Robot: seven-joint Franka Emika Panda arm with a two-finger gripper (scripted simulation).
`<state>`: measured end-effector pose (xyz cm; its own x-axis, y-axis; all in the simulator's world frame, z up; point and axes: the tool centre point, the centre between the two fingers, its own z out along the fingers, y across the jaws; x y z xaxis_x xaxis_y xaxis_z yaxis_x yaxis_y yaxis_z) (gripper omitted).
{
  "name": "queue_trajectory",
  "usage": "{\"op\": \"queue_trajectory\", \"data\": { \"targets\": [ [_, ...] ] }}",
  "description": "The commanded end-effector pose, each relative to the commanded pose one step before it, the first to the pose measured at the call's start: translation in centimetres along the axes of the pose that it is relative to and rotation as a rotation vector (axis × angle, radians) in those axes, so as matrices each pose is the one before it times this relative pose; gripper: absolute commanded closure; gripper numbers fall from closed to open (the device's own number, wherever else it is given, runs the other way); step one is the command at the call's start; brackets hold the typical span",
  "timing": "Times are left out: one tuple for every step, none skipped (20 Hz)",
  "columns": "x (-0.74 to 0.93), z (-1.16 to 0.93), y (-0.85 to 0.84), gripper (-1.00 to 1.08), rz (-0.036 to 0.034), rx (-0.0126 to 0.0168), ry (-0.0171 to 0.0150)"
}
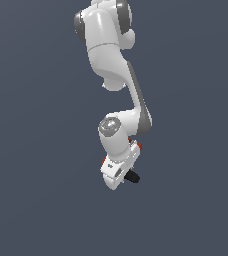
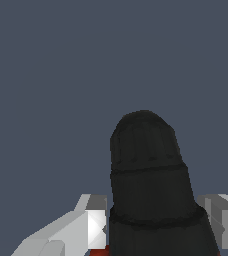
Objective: Pick up the object and move it to a goal position.
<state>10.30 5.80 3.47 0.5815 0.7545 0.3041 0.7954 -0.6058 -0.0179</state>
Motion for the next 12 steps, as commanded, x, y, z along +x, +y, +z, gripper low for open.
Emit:
{"op": "queue_trajectory", "data": {
  "targets": [
    [0.494,0.104,-1.349,1.08,-0.00191,0.00447,-0.00239],
    [0.267,-0.045,-0.572,1.08,0.00000,0.00000,0.00000],
    [0.300,-0.050,-0.639,1.08,0.00000,0.00000,0.00000],
    [0.336,-0.056,-0.713,1.08,0.00000,0.00000,0.00000],
    [0.374,-0.062,-0.792,1.08,0.00000,0.00000,0.00000],
    [0.412,-0.067,-0.868,1.08,0.00000,0.00000,0.00000],
    [0.417,-0.076,-0.907,1.08,0.00056,-0.00061,-0.00052],
    [0.475,-0.075,-0.985,1.08,0.00000,0.00000,0.00000],
    [0.473,-0.074,-0.975,1.08,0.00000,0.00000,0.00000],
    [0.467,-0.072,-0.957,1.08,0.00000,0.00000,0.00000],
    [0.459,-0.069,-0.935,1.08,0.00000,0.00000,0.00000],
    [0.451,-0.067,-0.911,1.08,0.00000,0.00000,0.00000]
  ]
}}
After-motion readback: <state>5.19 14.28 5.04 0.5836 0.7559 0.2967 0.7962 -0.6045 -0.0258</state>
